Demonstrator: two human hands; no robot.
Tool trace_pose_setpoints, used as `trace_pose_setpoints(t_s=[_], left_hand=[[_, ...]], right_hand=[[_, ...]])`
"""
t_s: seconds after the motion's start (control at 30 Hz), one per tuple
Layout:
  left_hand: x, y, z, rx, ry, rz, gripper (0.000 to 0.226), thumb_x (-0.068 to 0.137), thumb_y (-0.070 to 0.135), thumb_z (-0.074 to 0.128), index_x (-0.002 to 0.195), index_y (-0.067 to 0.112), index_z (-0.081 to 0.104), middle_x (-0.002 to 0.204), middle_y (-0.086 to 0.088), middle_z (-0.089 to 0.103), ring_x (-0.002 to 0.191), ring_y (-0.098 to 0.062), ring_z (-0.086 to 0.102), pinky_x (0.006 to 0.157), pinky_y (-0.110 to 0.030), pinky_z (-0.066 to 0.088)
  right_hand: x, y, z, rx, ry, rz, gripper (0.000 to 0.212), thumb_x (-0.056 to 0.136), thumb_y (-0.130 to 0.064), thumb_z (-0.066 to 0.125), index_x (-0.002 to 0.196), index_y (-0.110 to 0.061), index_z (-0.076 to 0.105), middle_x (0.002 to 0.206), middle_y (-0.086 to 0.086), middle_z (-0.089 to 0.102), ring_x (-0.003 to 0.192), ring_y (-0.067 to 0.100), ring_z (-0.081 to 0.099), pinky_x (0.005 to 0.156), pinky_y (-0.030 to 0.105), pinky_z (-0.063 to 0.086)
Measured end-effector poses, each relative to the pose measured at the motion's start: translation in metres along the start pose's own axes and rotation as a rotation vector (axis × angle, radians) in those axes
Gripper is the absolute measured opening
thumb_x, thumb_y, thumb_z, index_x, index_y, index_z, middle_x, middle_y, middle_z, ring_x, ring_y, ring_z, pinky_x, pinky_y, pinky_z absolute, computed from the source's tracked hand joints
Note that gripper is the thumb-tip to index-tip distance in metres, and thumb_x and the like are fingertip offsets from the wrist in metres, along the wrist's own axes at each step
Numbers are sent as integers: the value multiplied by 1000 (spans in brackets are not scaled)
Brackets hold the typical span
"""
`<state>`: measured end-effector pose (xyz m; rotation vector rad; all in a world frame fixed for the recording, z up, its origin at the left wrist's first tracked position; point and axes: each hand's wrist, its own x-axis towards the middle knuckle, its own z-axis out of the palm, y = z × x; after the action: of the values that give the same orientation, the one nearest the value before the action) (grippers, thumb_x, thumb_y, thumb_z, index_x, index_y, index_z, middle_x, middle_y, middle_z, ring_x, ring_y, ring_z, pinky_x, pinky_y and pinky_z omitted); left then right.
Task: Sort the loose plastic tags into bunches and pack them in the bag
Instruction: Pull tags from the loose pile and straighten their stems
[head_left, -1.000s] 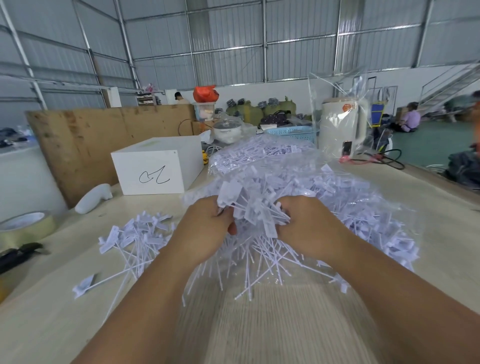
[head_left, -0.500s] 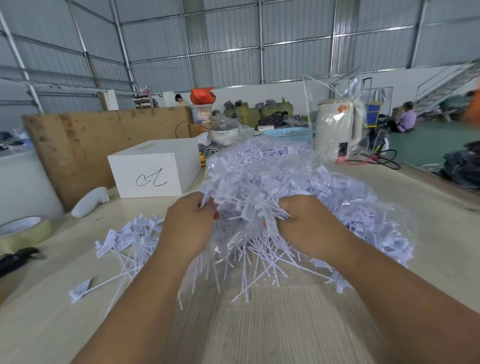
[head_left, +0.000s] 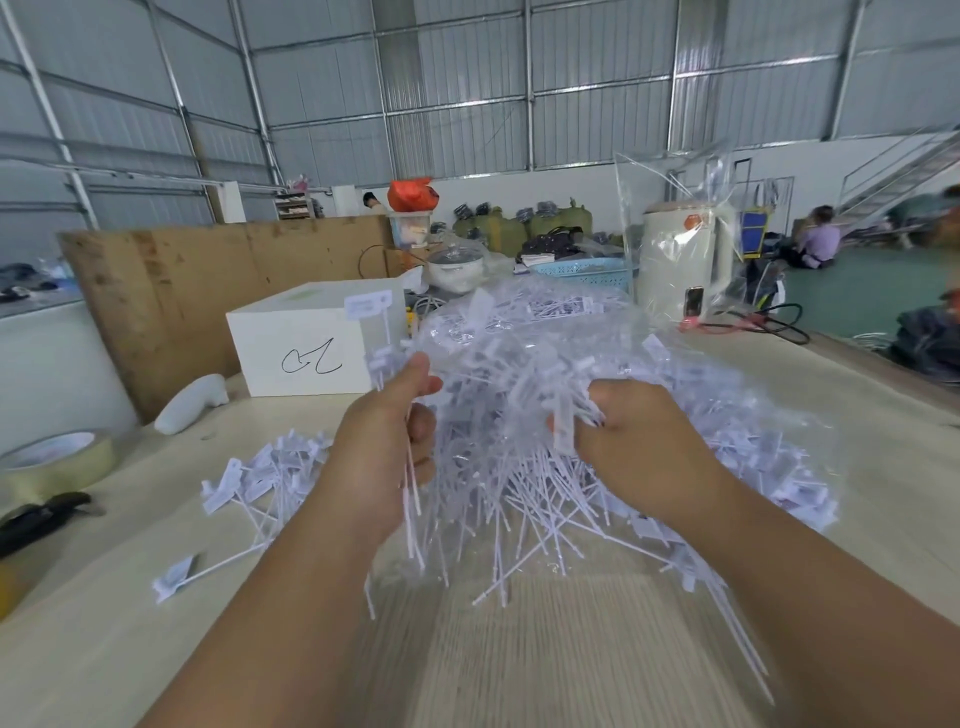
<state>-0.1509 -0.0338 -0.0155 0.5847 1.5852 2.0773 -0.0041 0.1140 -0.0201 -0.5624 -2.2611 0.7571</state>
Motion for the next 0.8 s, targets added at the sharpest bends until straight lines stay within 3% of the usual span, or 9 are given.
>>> trace_pose_setpoints(t_s=[0.07, 0.17, 0.27, 0.37, 0.5, 0.6, 0.7, 0.8], left_hand=[[-2, -2, 2, 12, 8, -23, 29, 92, 39, 63, 97, 11, 64, 52, 4, 35, 37, -9, 23, 33, -17, 22], [-2, -5, 4, -84, 2, -66, 13, 95, 24, 60, 84, 17, 56, 50, 5, 35, 35, -8, 23, 32, -16, 20], [0, -4, 3, -179, -9, -88, 14, 96, 14, 55, 83, 16, 55, 47, 6, 34, 35, -7, 21, 31, -16, 17], [1, -5, 2, -124, 48, -18, 19, 95, 10, 57, 77, 15, 53, 45, 7, 34, 34, -7, 22, 32, -15, 20], [6, -2, -4, -59, 200, 76, 20, 94, 11, 59, 75, 15, 54, 42, 8, 37, 32, -8, 28, 36, -17, 24], [2, -3, -2, 67, 171, 138, 21, 93, 13, 62, 73, 13, 56, 43, 7, 37, 34, -9, 29, 42, -20, 24], [-9, -11, 17, 97, 8, 157, 39, 94, 10, 61, 56, 20, 57, 43, 5, 38, 33, -8, 30, 36, -16, 26], [-20, -19, 35, 75, -76, 155, 41, 92, 3, 55, 54, 20, 60, 51, -3, 47, 40, -11, 37, 37, -17, 29]], right_hand=[[-3, -2, 1, -37, -54, -34, 41, 89, -27, 66, 59, -13, 43, 56, -2, 41, 47, 14, 37, 50, 26, 31], [-7, 0, 2, -80, -170, -72, 35, 89, -28, 65, 68, -4, 52, 60, 2, 45, 51, 16, 40, 54, 30, 34], [-8, 1, 4, -3, -231, -60, 33, 87, -26, 67, 73, 1, 56, 62, 3, 48, 52, 14, 41, 53, 28, 34], [-8, 1, 4, 92, -256, -30, 29, 86, -24, 68, 79, 4, 62, 65, 7, 51, 54, 14, 43, 55, 27, 34], [-1, 1, 1, 214, -65, 36, 34, 88, -21, 69, 79, 10, 58, 56, 2, 48, 37, 5, 32, 39, 17, 30], [1, 0, -3, 270, 20, 56, 30, 89, -19, 68, 71, 3, 58, 40, -11, 45, 30, 3, 34, 34, 12, 27], [-4, -8, 1, 241, -107, -26, 37, 88, -27, 70, 71, 3, 56, 47, -10, 41, 39, 6, 34, 45, 21, 33], [-10, -18, 14, 252, -262, -54, 41, 80, -41, 73, 89, -1, 67, 78, 9, 68, 69, 27, 63, 71, 40, 52]])
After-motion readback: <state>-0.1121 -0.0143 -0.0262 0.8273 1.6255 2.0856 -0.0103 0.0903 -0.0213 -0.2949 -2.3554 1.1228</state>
